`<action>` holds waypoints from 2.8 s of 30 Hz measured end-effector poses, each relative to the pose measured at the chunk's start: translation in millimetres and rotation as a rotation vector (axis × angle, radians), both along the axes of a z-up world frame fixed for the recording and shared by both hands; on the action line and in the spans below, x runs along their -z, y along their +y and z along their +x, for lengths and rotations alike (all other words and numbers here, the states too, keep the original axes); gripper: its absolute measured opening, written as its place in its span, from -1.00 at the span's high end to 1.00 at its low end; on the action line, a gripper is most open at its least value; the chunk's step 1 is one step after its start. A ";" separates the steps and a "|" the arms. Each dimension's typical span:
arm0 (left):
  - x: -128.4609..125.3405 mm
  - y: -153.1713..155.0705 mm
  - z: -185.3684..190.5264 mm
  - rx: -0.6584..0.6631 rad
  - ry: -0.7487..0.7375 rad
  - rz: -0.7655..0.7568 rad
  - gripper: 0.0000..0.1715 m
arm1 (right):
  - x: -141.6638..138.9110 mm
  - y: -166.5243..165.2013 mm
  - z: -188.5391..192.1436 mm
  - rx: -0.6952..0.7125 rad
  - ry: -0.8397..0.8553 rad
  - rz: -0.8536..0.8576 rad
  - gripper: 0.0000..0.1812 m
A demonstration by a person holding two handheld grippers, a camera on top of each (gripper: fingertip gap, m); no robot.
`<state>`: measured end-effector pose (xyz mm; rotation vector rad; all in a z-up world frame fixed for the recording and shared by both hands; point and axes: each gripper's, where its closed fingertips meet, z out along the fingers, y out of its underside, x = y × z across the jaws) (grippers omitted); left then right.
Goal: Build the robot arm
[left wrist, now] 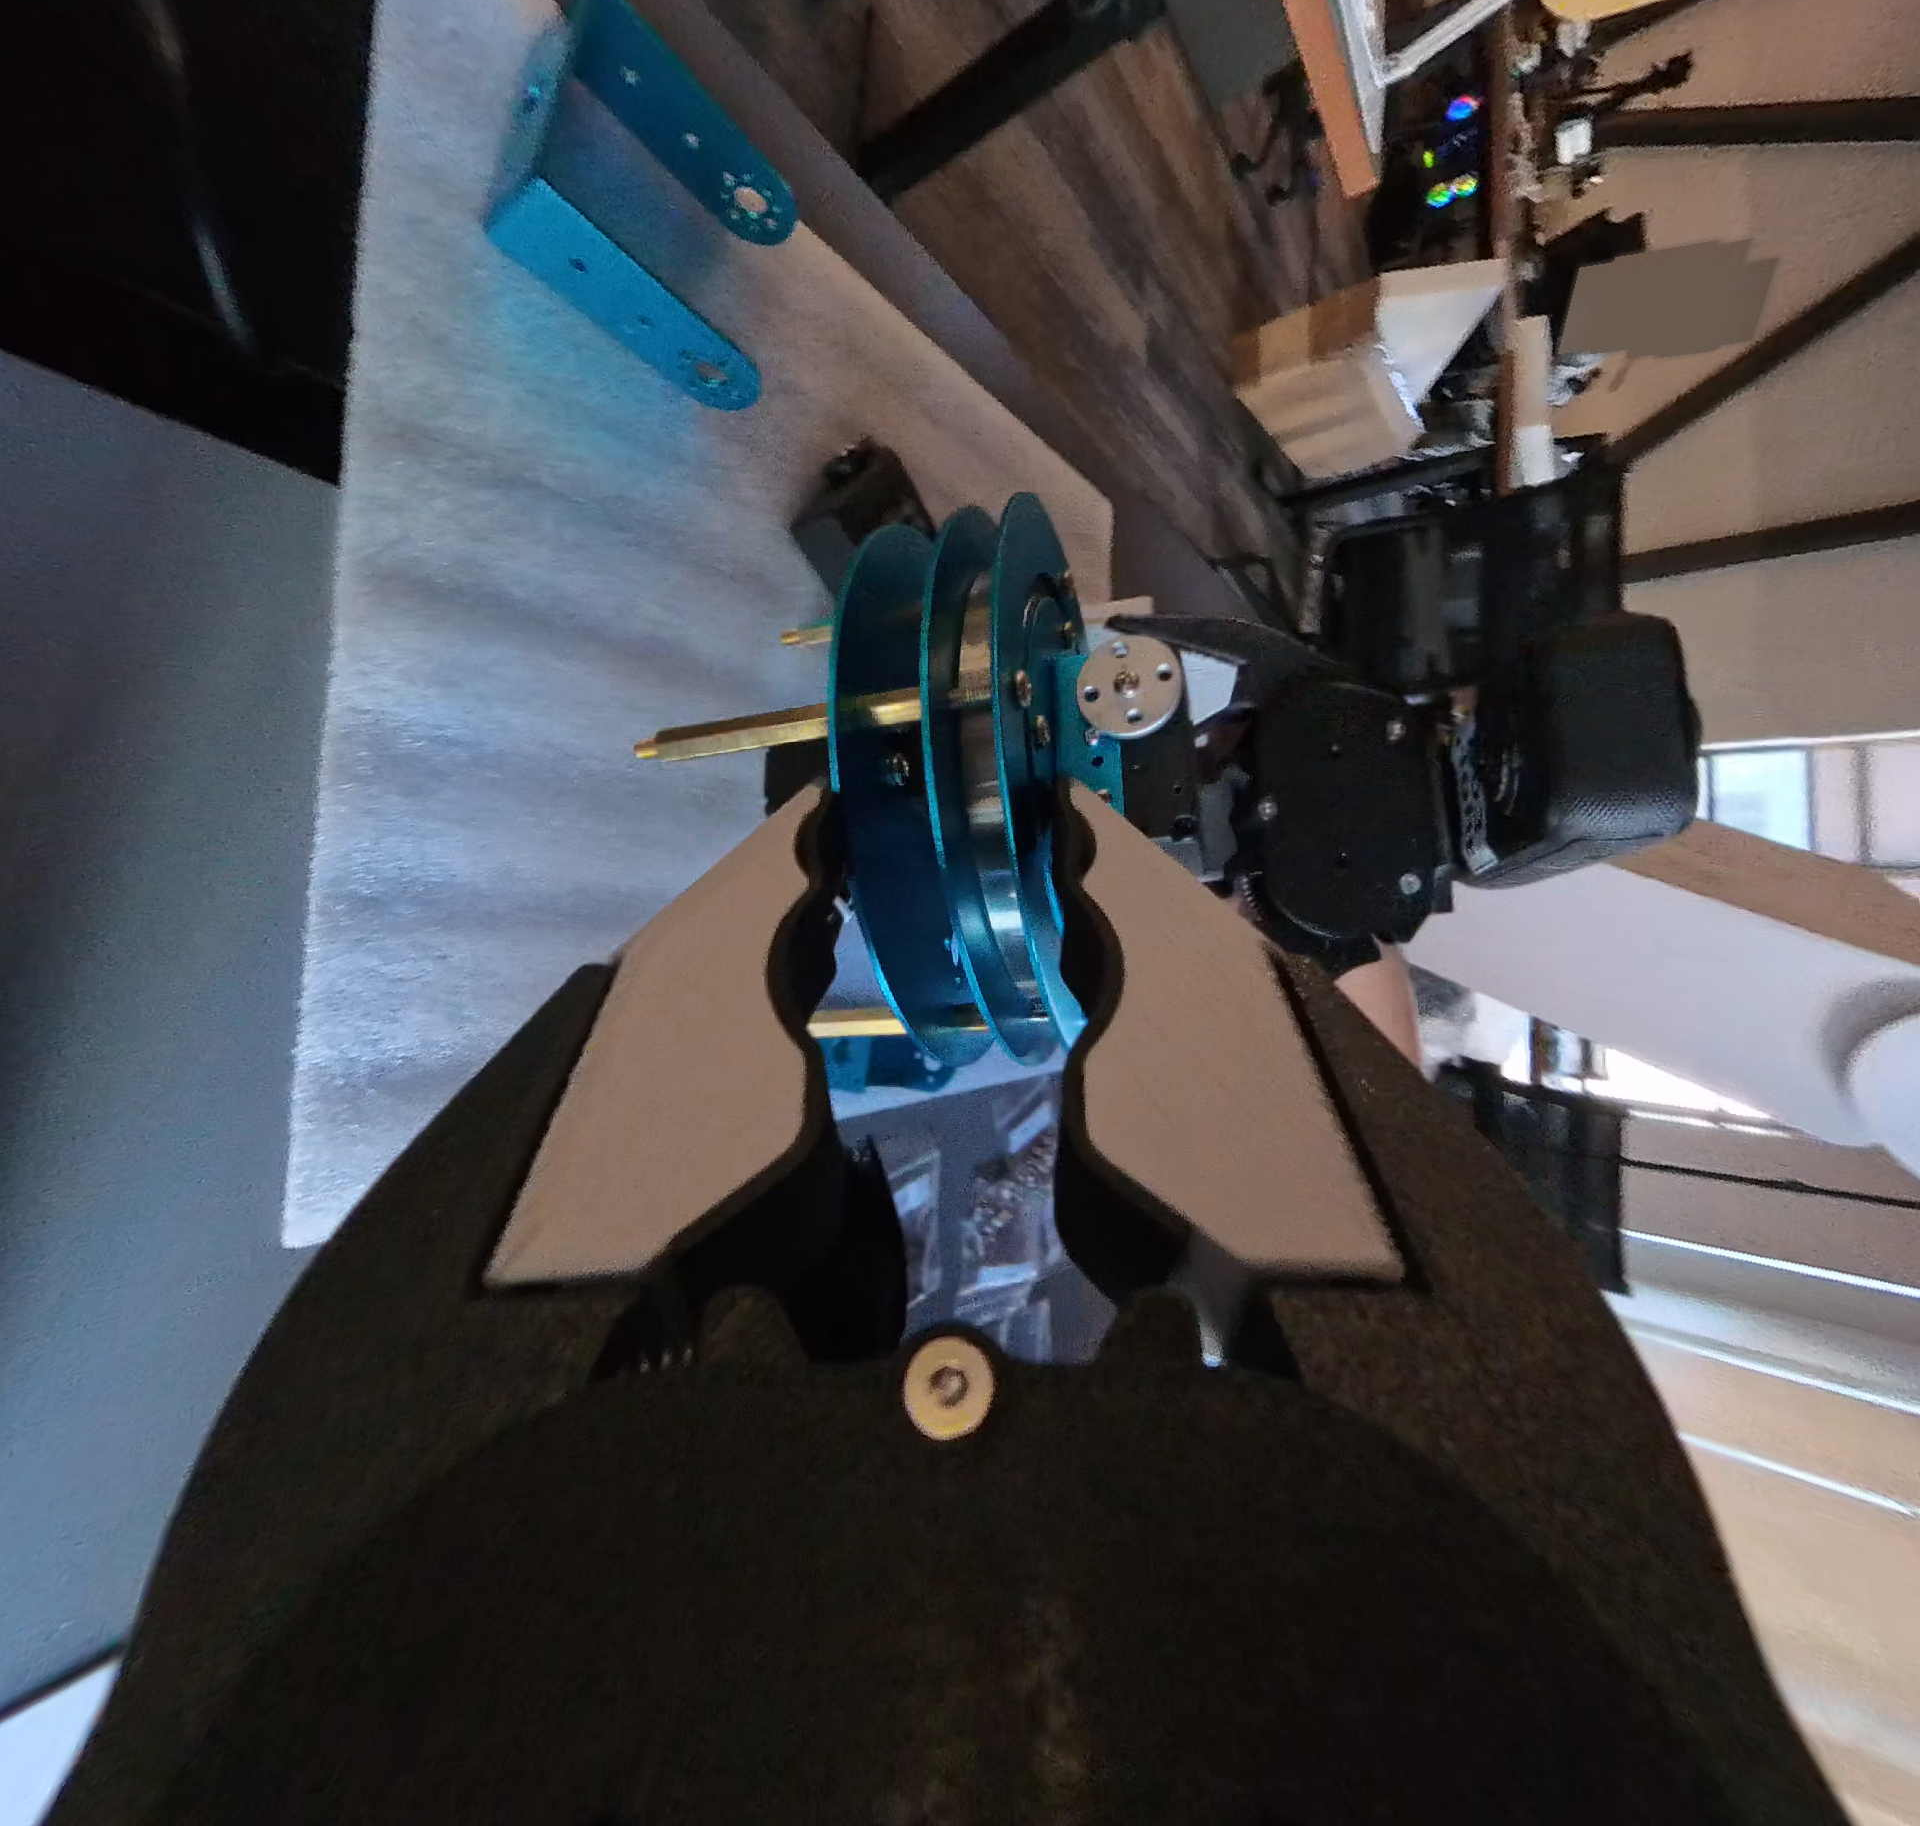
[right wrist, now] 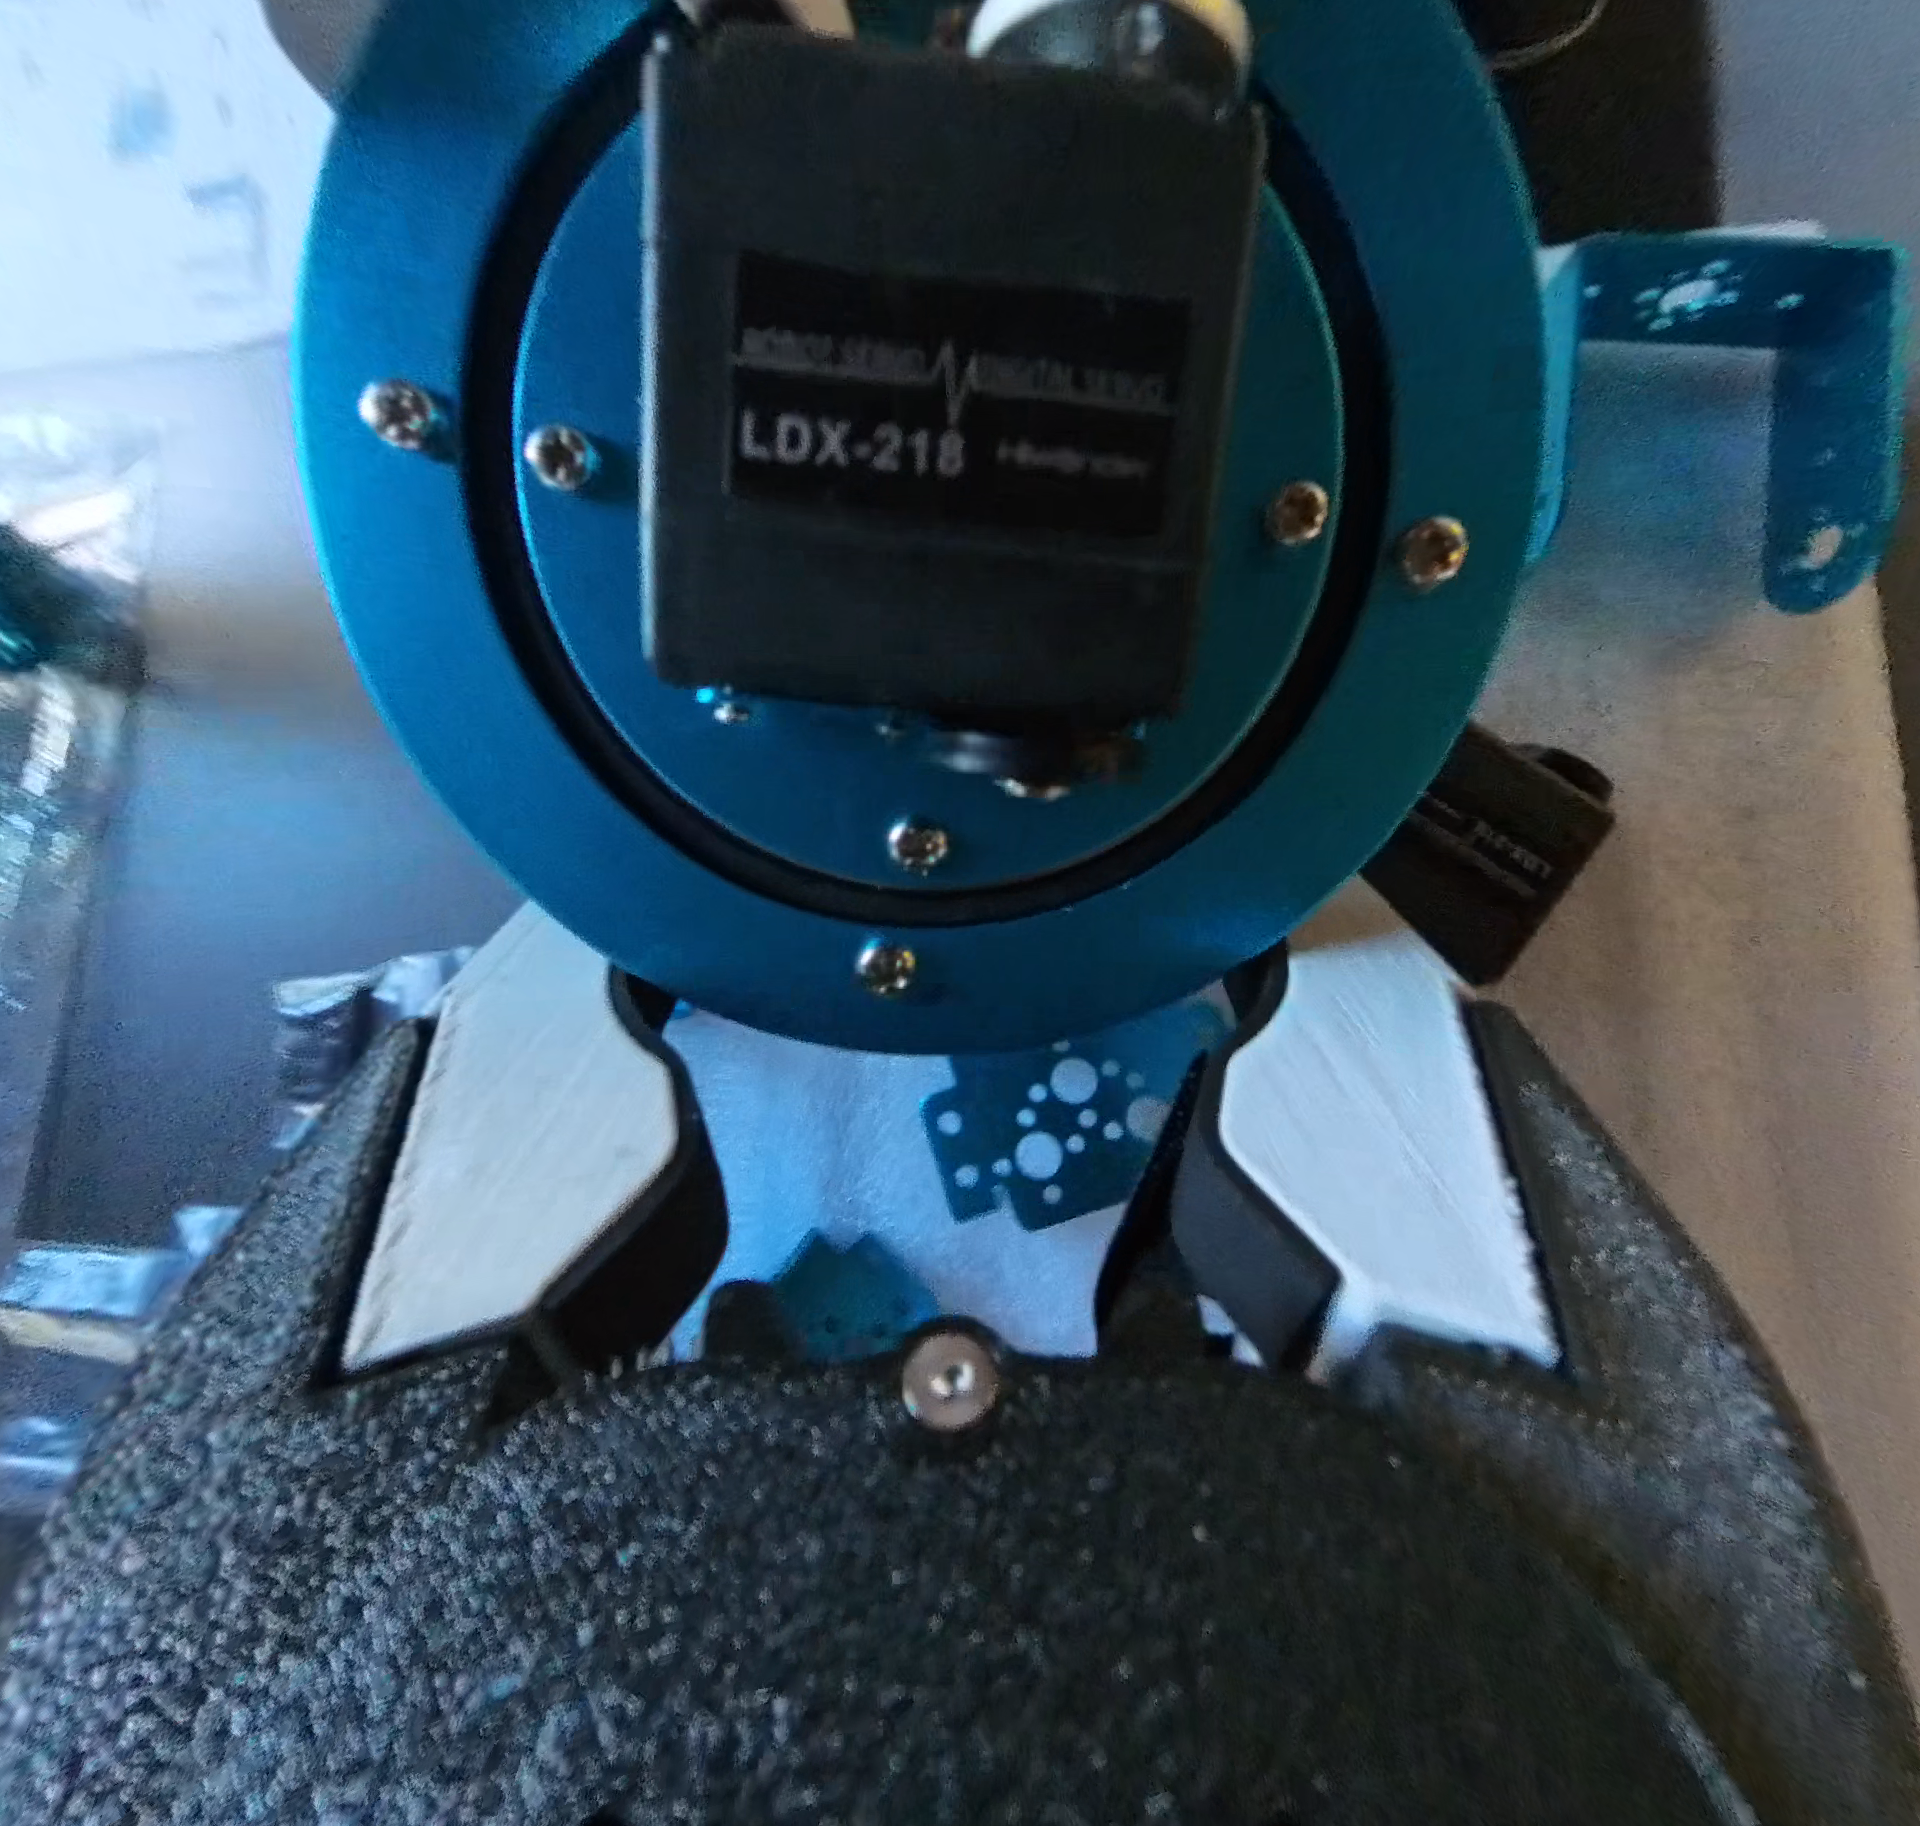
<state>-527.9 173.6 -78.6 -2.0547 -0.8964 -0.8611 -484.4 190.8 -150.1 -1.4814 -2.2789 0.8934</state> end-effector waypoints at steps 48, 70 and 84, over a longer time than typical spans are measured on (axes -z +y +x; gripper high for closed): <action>100.2 -351.7 140.2 0.991 0.894 0.105 0.71 | 19.9 -287.1 192.3 0.398 0.051 -0.141 0.44; 70.9 -315.8 108.7 1.212 1.203 0.244 0.59 | 19.2 -317.3 186.3 0.223 0.079 -0.015 0.53; 88.9 -298.1 131.8 1.680 1.143 0.252 0.57 | -7.9 -215.4 237.5 0.140 0.140 -0.058 0.99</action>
